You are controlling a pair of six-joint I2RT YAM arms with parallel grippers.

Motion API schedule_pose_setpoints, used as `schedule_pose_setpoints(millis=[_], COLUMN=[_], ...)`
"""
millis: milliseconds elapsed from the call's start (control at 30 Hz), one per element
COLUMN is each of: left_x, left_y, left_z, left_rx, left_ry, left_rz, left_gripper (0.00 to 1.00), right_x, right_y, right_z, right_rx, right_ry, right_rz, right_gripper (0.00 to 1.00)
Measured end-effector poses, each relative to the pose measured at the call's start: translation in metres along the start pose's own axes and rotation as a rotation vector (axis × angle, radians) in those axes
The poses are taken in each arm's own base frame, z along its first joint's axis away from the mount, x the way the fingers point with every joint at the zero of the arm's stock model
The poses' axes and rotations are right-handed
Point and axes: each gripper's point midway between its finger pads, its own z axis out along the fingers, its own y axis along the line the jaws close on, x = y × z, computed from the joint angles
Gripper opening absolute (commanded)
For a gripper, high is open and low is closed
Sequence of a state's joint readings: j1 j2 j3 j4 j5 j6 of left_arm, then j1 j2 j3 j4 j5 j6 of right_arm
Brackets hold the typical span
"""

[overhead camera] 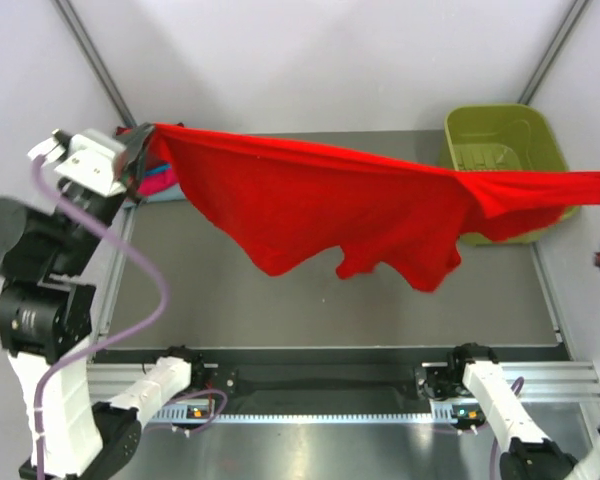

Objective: Fold and stack the t-shirts
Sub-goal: Flatten the tshirt out

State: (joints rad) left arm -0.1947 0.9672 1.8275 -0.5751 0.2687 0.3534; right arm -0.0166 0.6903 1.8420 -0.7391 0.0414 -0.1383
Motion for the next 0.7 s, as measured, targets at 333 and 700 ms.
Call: schedule_pose_setpoints(millis=[333,700], left_x=[0.047,0.343], left_y=[-0.008,-0.095], left_z=[0.016,0.047], left_rx=[0.015,0.298], left_ry=[0.078,0.719], left_rz=[0.02,-0.034], left_gripper=[0.0,0.0], right_x=[-0.001,0.323], right_y=[-0.007,0.05], right_z=[0.021,0.109], right_rx=[0.022,-0.143], right_ry=[-0.029,0.718], right_rz=[-0.053,-0.191], right_gripper=[0.0,0.0])
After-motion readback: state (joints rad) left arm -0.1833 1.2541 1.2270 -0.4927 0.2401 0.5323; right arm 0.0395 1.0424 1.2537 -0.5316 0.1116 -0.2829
